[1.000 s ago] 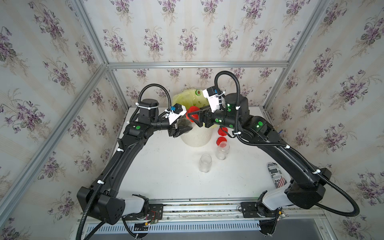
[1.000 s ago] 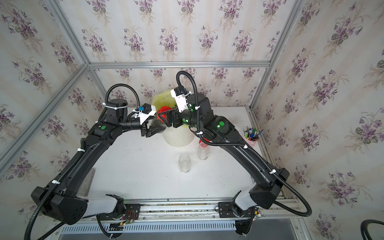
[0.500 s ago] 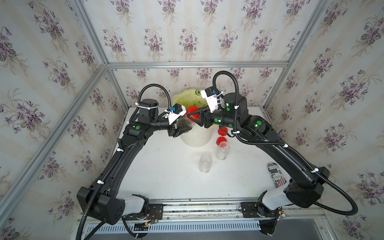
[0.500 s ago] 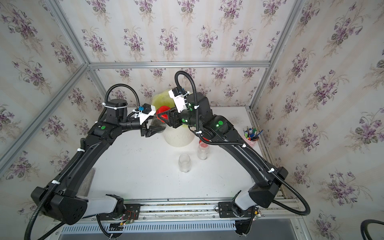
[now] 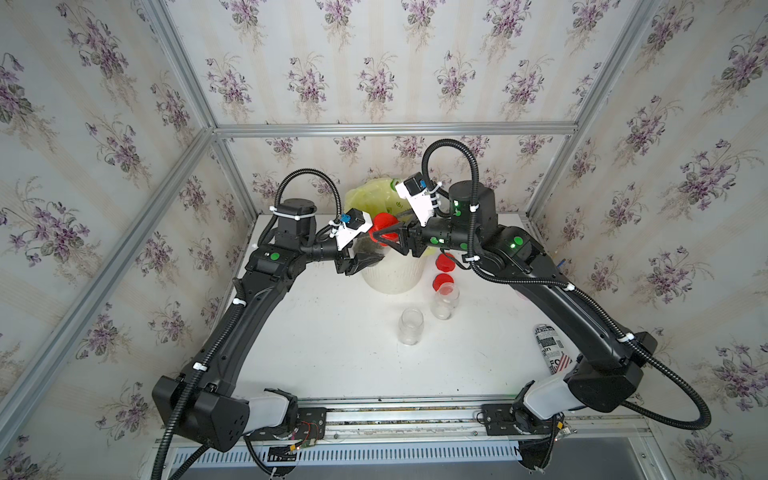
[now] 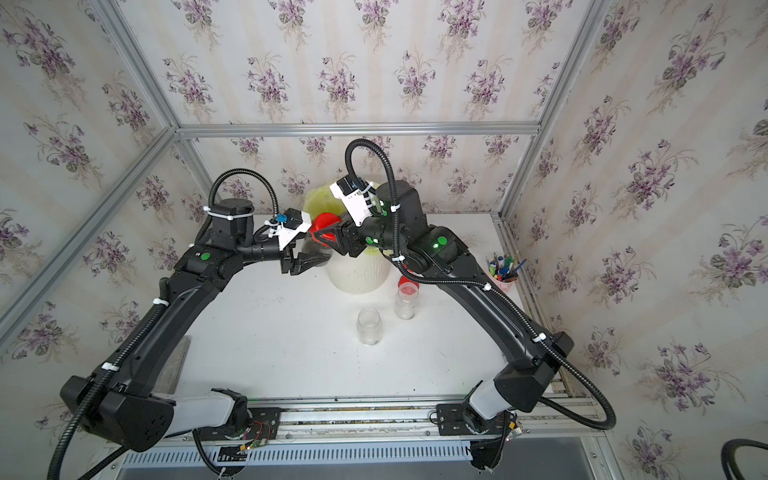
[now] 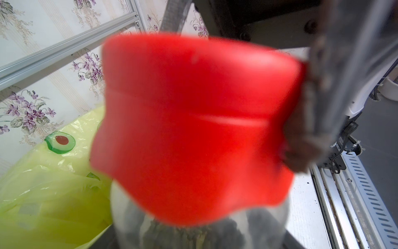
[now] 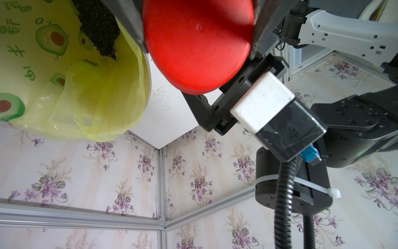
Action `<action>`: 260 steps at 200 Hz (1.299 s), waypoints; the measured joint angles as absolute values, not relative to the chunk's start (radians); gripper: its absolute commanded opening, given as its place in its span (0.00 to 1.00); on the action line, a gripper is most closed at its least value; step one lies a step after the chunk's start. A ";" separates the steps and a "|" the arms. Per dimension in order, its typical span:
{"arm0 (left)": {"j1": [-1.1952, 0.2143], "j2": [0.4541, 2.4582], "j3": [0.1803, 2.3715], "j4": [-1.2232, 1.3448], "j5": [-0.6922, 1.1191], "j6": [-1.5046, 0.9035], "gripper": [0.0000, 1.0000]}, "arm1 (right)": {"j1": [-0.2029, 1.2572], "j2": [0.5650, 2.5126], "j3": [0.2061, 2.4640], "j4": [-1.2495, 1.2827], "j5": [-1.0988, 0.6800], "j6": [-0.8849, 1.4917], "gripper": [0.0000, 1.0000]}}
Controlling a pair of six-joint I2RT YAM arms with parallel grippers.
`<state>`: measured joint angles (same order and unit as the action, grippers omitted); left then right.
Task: Empty moldy tea leaves from jars
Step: Unscrew the lid from the jar.
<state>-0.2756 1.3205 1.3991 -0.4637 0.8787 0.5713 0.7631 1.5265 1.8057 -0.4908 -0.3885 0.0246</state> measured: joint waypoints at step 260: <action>-0.276 1.336 1.399 -0.492 0.926 0.566 0.56 | 0.622 1.584 1.980 -0.753 -0.778 -0.556 0.24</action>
<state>-0.2764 1.3357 1.3994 -0.4923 0.9264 0.5663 0.6216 1.5841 1.9804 -0.7528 -0.7784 -0.5556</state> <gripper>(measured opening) 0.715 0.583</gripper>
